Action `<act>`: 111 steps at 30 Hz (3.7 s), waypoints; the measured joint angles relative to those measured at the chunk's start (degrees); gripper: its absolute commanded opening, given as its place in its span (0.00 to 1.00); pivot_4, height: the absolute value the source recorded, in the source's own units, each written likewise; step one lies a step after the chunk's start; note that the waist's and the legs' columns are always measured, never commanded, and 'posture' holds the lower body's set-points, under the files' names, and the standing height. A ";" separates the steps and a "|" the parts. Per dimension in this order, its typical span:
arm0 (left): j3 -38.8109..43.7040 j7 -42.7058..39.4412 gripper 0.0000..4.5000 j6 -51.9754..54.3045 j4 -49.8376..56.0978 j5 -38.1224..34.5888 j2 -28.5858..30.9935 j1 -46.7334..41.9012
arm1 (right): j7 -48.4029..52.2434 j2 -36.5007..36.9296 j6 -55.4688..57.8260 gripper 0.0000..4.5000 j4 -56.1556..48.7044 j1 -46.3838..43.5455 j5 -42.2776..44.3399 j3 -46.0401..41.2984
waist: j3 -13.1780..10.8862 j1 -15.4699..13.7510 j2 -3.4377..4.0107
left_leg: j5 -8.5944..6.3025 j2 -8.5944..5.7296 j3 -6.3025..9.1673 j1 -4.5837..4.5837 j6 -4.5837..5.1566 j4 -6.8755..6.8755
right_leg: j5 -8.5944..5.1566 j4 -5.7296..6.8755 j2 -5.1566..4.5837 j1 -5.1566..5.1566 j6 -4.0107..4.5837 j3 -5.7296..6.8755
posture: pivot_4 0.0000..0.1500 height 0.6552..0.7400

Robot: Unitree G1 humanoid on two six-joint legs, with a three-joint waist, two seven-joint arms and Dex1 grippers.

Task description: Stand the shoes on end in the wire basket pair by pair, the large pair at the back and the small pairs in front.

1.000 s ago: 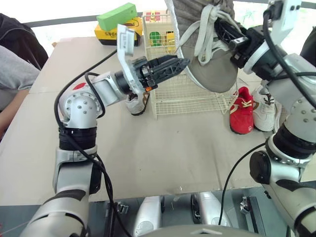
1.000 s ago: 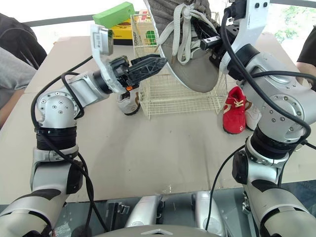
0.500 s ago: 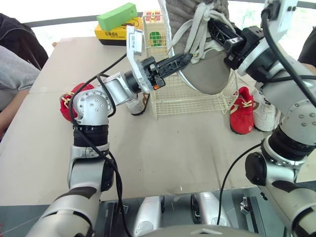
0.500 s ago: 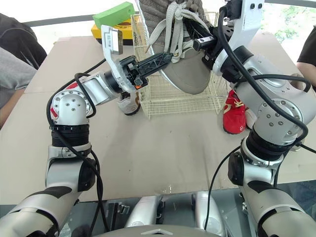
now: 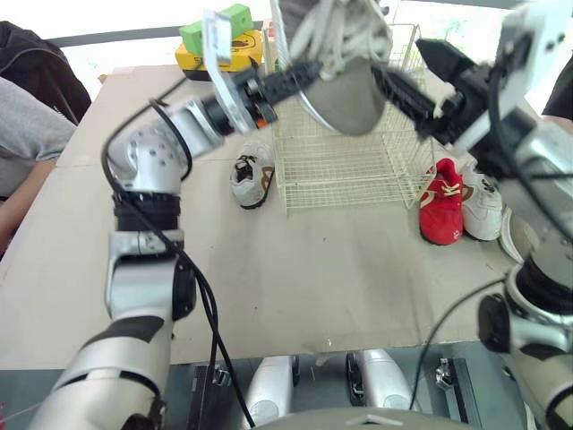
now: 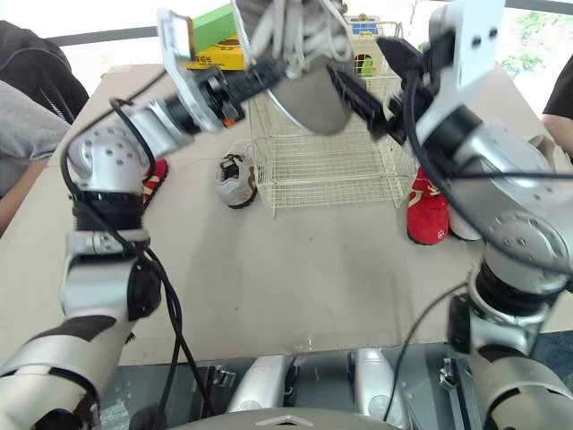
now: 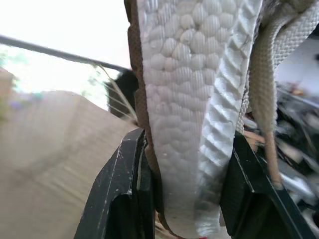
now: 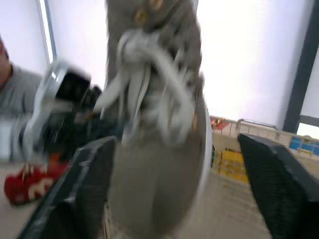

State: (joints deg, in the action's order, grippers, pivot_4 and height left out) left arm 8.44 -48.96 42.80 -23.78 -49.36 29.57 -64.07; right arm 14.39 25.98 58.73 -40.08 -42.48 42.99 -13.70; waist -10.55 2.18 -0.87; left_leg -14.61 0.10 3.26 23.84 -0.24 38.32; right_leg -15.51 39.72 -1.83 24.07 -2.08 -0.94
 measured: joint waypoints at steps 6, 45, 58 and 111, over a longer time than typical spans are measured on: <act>-1.86 -5.52 0.29 -14.90 -24.81 12.90 0.29 -15.28 | 7.94 4.87 -10.13 0.96 -7.55 18.08 -1.25 -1.98 | -0.06 -0.42 -0.15 | -0.02 -0.01 -0.07 0.07 0.04 0.03 | 0.00 -0.07 0.04 -0.05 -0.01 0.16 | 1.00 1.00; -1.50 -19.62 0.89 -36.15 -50.58 43.01 5.36 -23.43 | 3.00 9.52 -21.95 0.97 -12.45 34.43 2.34 -5.08 | -0.10 0.17 -0.21 | -0.03 0.07 -0.23 -0.07 0.05 0.15 | 0.00 0.20 0.14 -0.05 -0.02 -0.05 | 1.00 1.00; -6.00 -19.33 0.89 -48.41 -28.41 45.36 1.24 -17.64 | 5.41 11.46 -23.10 0.97 -8.36 32.07 1.17 -2.71 | -0.09 -0.54 -0.24 | -0.03 0.05 -0.18 -0.02 0.05 0.21 | 0.00 0.14 0.01 -0.12 -0.03 0.01 | 1.00 1.00; -0.18 4.57 0.29 -18.69 -3.89 34.83 -0.92 0.29 | 5.37 11.04 -25.11 0.97 -7.24 32.12 -1.28 0.20 | 0.11 0.34 -0.06 | -0.01 0.07 0.09 -0.23 0.01 0.33 | 0.01 0.21 0.08 -0.28 -0.03 -0.13 | 1.00 1.00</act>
State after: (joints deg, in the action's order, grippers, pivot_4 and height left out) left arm 8.26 -44.39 24.12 -27.67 -14.52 28.65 -63.78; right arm 19.75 37.02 33.62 -47.32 -10.36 41.71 -13.51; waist -10.44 2.52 -0.94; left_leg -14.62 0.16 3.35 23.61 -0.23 38.65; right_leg -15.51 39.93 -1.75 23.79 -2.11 -1.07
